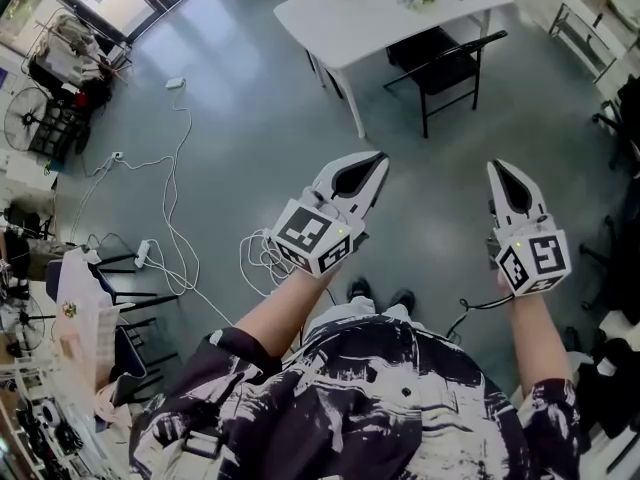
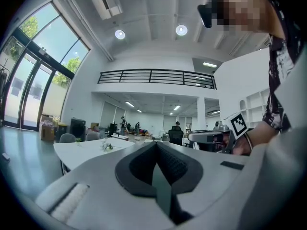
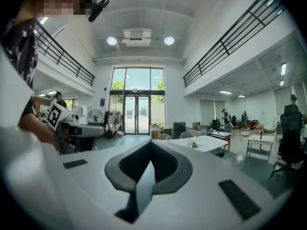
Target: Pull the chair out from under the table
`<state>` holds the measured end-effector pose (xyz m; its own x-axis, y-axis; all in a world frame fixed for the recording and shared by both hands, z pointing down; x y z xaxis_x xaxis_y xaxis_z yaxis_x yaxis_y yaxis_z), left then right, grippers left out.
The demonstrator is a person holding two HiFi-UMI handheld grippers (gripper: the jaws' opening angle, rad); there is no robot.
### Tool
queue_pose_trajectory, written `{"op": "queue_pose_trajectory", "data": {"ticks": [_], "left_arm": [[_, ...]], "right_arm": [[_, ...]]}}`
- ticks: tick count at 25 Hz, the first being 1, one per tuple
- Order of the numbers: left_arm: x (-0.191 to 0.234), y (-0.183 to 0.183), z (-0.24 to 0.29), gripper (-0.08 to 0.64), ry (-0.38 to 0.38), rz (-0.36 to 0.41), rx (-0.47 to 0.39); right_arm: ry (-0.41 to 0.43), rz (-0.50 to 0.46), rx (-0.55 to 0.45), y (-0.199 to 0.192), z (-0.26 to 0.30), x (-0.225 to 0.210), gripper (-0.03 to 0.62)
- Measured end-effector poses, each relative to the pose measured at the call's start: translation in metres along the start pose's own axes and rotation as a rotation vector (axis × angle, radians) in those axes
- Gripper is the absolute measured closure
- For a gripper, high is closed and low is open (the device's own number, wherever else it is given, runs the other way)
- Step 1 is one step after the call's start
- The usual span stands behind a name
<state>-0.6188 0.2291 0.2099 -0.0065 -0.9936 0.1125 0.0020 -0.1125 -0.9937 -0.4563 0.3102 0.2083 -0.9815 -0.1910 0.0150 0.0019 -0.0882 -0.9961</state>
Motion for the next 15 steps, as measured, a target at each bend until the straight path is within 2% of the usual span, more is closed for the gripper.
{"op": "queue_pose_trajectory", "data": {"ticks": [2,3,4,5,8,15], "left_arm": [[-0.004,0.004,0.003,0.555,-0.054,0.018,-0.016],[-0.006,0.008,0.005,0.515,-0.086,0.036,-0.032],[-0.008,0.011,0.007,0.23,-0.114,0.05,-0.047],[-0.009,0.014,0.008,0.124,-0.135,0.056,-0.053],[-0.01,0.017,0.007,0.124,-0.159,0.076,-0.046],[-0.008,0.011,0.01,0.124,-0.185,0.077,-0.043]], "right_arm": [[0.066,0.028,-0.035,0.008,0.0,0.007,0.567],[0.103,0.03,-0.05,0.011,0.001,0.012,0.292],[0.126,0.019,-0.068,0.013,0.001,0.015,0.118],[0.134,-0.007,-0.085,0.013,0.0,0.016,0.082],[0.138,-0.067,-0.089,0.008,-0.005,0.013,0.049],[0.122,-0.064,-0.067,-0.002,-0.006,0.001,0.046]]}}
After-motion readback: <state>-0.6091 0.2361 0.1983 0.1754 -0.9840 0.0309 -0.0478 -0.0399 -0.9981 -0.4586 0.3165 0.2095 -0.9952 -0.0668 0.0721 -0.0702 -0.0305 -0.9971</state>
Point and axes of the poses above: the fingertips, and each gripper's own axes: z forward along the fingers, x to its left, y out of its top, the point moved 1 cm from there along -z, backward along the fingers, and after that the axes turned 15 degrees about -y, right-handed, at the moved point
